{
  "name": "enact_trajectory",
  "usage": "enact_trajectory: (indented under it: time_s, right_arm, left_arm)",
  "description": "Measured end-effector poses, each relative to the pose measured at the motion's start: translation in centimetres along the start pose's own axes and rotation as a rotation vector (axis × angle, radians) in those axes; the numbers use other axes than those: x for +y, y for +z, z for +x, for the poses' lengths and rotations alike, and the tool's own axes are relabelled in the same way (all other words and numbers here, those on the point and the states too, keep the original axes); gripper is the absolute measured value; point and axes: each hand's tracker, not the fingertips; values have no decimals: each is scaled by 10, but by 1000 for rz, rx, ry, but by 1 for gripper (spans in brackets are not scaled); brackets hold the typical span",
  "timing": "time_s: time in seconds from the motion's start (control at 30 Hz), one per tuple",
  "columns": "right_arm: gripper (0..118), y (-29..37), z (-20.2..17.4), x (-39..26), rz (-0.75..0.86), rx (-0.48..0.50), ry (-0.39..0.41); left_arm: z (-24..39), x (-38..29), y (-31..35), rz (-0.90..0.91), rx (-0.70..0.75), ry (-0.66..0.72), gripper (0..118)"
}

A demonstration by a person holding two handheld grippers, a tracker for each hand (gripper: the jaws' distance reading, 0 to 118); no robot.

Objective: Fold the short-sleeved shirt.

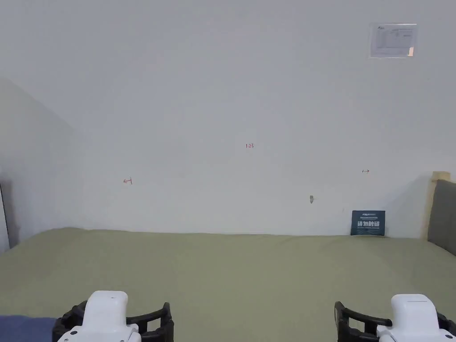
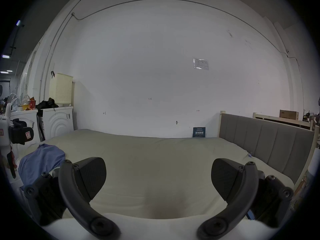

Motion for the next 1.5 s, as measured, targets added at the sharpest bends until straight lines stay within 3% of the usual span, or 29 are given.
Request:
enact_trajectory:
  time_s: [0.83, 1.5]
  right_arm:
    - [118, -4, 0, 7, -2, -2, 62]
    - [118, -3, 3, 9, 15, -2, 29]
  left_arm:
    - [1, 12, 4, 18, 2, 5, 118]
    - [2, 10, -3, 2, -2, 11, 118]
